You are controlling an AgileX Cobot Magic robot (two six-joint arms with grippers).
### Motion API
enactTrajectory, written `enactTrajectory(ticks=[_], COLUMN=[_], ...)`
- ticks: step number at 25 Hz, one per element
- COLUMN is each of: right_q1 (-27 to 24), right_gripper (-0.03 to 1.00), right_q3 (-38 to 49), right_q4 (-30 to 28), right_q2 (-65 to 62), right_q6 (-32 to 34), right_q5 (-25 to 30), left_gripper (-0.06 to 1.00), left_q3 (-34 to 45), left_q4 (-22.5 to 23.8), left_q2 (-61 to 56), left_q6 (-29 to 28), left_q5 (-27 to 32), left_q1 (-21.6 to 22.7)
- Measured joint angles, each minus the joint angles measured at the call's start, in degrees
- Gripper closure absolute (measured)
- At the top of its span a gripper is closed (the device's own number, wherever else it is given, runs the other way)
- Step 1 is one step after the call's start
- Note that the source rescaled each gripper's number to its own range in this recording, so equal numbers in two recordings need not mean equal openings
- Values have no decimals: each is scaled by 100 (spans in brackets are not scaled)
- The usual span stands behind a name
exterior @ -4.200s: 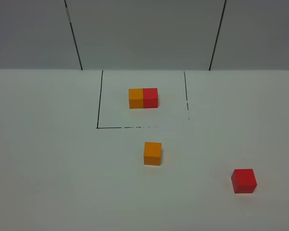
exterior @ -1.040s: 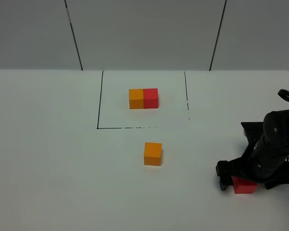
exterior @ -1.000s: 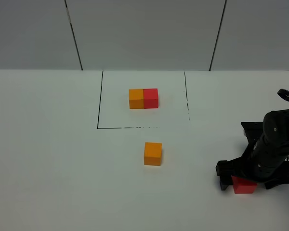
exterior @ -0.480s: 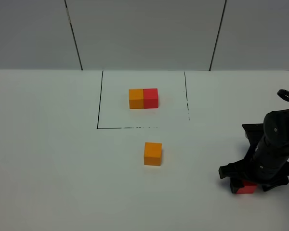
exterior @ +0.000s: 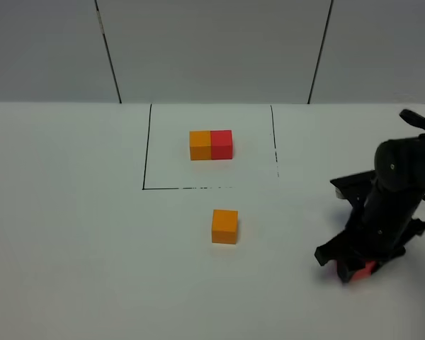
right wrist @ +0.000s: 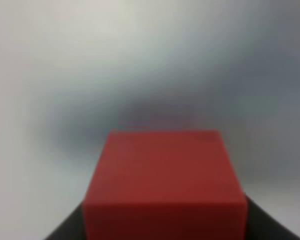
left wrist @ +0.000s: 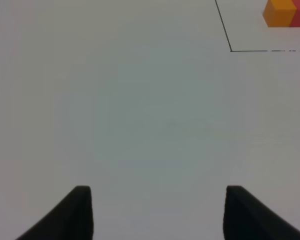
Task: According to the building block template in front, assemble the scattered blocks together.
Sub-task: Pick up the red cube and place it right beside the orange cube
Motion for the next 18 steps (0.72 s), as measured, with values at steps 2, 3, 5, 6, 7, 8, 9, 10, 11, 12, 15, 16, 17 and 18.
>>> enactTrajectory(ticks=[2,3,5,6,7,8,9,10,11,12,15,16,17,18], right_q1=[204,292,512,637,748,884,1011,1104,1205,1288,1423,1441,1475,1495], right_gripper=[96,96,96,96,96,96,96,96,96,96,96,96,96,96], right_q3=[-419,-622,-935,-1065,-1224,-1392,-1570,-1754,-1937,-2087,-2542,-2672,-2856,-2987], right_q4=[-110,-138,-227,-289,-289,-358,-387,-407,-456,-517,-656,-680,-702,-717], right_q2=[0,0,2,30,78,170,295,447,580,739,1120,1216,1346,1443], right_q6=[-571,-938,-1872,-2262,-2581,-2843,-3001,-3089,-3141,-3171,-3196,-3209,-3227,-3271], right_q5=[142,202,395,483,610,733,858,1007,1141,1256,1405,1433,1464,1509], left_gripper=[71,71,71,71,71,71,71,71,71,71,71,71,71,71], left_q3=[0,0,0,0,0,0,0,0,0,0,0,0,0,0], left_q4=[0,0,0,0,0,0,0,0,0,0,0,0,0,0], left_q2=[0,0,0,0,0,0,0,0,0,0,0,0,0,0], left_q6=[0,0,0,0,0,0,0,0,0,0,0,0,0,0], left_q5=[0,0,0,0,0,0,0,0,0,0,0,0,0,0], left_q1=[0,0,0,0,0,0,0,0,0,0,0,0,0,0])
